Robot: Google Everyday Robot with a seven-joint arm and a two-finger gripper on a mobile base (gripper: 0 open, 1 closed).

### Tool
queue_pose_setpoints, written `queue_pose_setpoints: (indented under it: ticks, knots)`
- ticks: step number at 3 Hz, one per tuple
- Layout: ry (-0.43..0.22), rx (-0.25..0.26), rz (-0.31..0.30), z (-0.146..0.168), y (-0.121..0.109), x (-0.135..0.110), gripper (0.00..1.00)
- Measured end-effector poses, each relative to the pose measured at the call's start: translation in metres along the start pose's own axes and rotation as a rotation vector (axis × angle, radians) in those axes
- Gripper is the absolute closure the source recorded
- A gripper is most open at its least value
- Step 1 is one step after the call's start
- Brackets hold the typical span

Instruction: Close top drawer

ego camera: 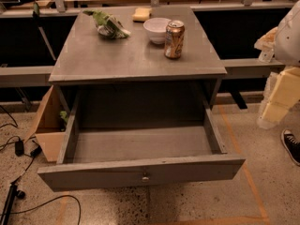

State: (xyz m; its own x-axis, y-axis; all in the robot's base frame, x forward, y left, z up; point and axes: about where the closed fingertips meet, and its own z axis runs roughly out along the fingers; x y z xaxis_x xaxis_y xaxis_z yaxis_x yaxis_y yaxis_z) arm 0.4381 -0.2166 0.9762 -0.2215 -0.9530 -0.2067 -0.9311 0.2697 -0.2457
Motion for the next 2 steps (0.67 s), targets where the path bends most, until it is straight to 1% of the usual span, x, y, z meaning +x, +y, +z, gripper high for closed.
queue_pose_setpoints:
  ticks: [1, 2]
  knots:
    - [0.000, 0.000, 0.000, 0.000, 0.000, 0.000, 0.00]
    - [-0.034, -0.034, -0.029, 0.019, 0.003, -0.001, 0.18]
